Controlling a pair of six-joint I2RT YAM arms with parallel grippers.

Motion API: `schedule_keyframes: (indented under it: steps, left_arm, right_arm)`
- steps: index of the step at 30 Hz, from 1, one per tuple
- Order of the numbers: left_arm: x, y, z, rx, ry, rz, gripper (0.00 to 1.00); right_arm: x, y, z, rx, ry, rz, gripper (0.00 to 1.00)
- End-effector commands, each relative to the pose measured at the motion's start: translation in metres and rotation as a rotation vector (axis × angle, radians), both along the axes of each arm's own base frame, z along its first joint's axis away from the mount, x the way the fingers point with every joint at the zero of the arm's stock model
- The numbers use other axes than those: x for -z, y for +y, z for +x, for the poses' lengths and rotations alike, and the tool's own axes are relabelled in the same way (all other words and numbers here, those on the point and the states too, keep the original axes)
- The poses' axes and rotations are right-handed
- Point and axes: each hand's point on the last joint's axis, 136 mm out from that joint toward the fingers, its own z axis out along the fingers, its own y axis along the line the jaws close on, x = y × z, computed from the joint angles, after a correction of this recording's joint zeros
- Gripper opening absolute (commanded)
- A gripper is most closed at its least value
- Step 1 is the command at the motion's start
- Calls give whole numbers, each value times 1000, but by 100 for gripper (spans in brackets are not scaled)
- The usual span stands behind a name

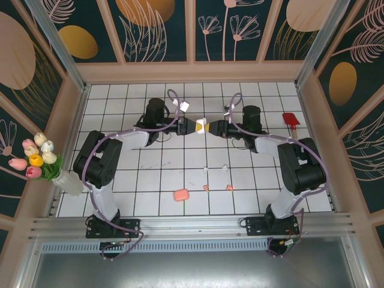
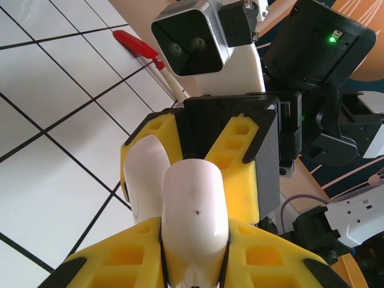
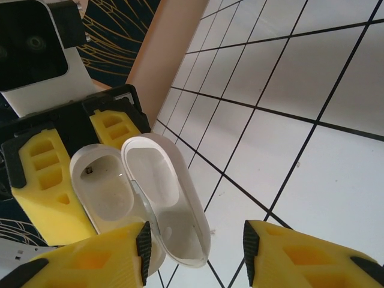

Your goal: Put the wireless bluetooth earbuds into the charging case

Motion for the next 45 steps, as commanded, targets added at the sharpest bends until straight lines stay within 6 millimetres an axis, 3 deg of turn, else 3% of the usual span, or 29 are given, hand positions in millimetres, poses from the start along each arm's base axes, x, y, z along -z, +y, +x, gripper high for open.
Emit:
schedule_keyframes:
  steps: [1,36,45]
  left_arm:
    - [-32,-3,-1,23,-87,-48,11]
    - [-31,-3,1,15,-85,-49,12]
    - [-28,-3,1,10,-83,-45,18]
  right_arm:
    - [-11,6,6,-23,-50,28,45]
    - [-14,18,1,-61,-50,47,13]
    - [-17,18,3,-54,-59,34,2]
